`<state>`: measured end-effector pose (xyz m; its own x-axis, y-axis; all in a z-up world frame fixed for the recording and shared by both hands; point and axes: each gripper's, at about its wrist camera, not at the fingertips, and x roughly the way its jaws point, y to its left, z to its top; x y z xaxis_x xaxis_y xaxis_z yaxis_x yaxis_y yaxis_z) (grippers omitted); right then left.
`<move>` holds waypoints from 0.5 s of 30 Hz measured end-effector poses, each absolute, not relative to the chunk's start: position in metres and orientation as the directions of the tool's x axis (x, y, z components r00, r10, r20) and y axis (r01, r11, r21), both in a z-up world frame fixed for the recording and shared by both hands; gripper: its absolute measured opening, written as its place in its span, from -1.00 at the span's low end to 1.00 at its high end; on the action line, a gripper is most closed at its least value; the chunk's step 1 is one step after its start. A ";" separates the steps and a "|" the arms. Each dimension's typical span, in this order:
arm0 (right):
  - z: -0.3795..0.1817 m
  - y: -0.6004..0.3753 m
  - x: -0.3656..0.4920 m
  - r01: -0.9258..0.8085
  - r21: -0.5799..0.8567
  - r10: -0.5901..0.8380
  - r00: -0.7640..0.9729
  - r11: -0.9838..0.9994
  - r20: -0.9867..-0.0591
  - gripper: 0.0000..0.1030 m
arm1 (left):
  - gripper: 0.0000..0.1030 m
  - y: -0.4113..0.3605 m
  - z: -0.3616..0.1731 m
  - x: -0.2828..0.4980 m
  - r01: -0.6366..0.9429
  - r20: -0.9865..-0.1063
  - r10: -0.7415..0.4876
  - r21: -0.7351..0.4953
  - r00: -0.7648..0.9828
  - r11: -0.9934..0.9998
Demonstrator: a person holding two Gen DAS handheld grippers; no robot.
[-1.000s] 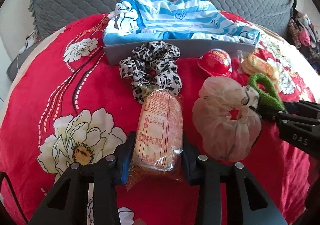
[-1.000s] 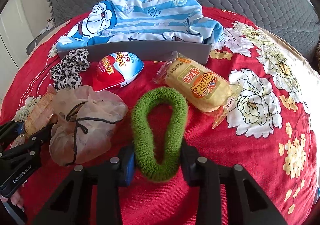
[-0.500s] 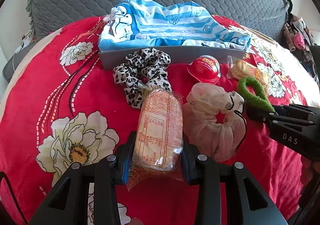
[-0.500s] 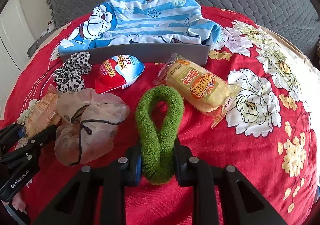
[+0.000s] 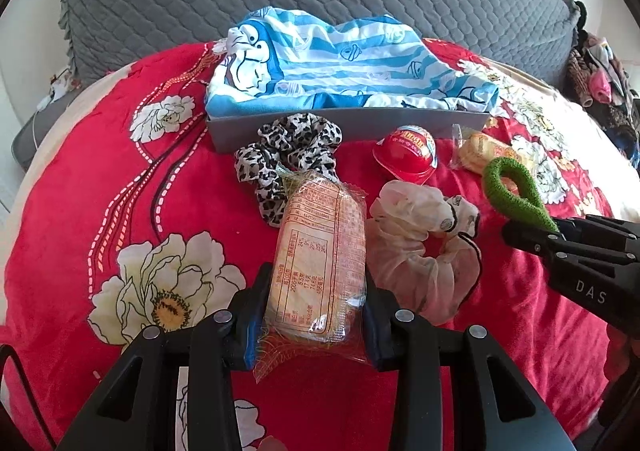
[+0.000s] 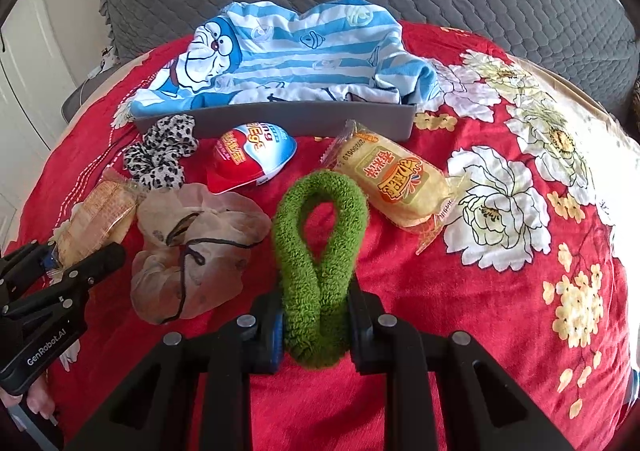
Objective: Organize objects
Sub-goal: 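Lift the bread packet with the left tool while the right tool lifts the green ring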
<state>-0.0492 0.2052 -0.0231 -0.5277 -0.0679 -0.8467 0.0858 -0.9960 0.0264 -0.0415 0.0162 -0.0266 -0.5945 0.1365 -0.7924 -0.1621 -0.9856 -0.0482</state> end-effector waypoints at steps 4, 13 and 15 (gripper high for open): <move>-0.018 0.203 -0.046 0.097 0.023 -0.072 -0.538 -0.995 -0.840 -0.52 | -0.22 0.017 -0.024 -0.040 -0.162 -0.789 0.131 -0.040 -0.600 -0.986; -0.006 0.202 -0.040 0.104 0.020 -0.075 -0.559 -0.994 -0.826 -0.52 | -0.22 0.018 -0.016 -0.038 -0.156 -0.782 0.128 -0.039 -0.610 -0.987; -0.002 0.201 -0.038 0.107 0.022 -0.079 -0.565 -0.994 -0.821 -0.52 | -0.22 0.019 -0.012 -0.037 -0.155 -0.780 0.129 -0.042 -0.612 -0.987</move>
<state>-0.0377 0.2008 -0.0016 -0.5653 -0.0795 -0.8211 0.1072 -0.9940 0.0224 -0.0371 0.0189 -0.0122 -0.6123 0.1293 -0.7800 -0.1546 -0.9871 -0.0423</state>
